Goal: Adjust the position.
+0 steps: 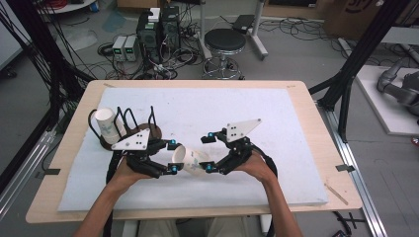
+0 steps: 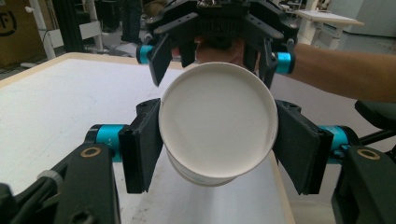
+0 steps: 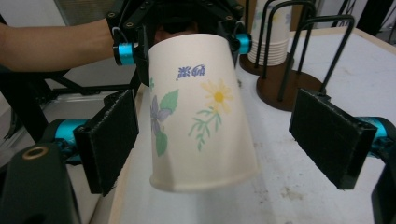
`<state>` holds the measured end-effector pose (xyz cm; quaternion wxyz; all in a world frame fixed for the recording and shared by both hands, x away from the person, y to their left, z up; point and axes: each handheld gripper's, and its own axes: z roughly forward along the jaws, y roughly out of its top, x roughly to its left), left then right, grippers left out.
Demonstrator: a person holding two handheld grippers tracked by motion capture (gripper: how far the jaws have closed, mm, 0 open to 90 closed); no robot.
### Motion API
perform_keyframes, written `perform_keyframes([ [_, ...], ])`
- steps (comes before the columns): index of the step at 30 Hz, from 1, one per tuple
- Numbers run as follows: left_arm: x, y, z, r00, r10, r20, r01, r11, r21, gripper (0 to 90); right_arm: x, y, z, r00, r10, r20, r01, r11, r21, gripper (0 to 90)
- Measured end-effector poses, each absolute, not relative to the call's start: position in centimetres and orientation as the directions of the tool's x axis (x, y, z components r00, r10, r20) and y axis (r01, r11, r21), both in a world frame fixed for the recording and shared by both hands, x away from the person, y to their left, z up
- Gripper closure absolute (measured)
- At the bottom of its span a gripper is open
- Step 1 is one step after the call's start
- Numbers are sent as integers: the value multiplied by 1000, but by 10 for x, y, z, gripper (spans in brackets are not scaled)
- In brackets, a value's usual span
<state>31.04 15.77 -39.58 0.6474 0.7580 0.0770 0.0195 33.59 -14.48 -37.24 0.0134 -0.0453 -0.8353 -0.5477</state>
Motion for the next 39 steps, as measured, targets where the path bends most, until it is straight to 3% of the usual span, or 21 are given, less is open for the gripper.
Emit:
perform_keyframes([
  [17,308,156,-388,992,117,-53,68,-123,990,361,330,-117,-387,-996,-1,86,76,448,891,161],
  [28,306,158,-386,991,119,-54,67,-111,992,360,332,-116,-389,-995,13,95,91,454,886,162],
  [30,306,159,-386,992,119,-52,65,-110,992,361,332,-116,-389,-996,6,93,85,455,886,213],
  [39,307,160,-386,992,117,-53,66,-115,991,363,332,-116,-388,-996,-7,85,72,461,884,289],
])
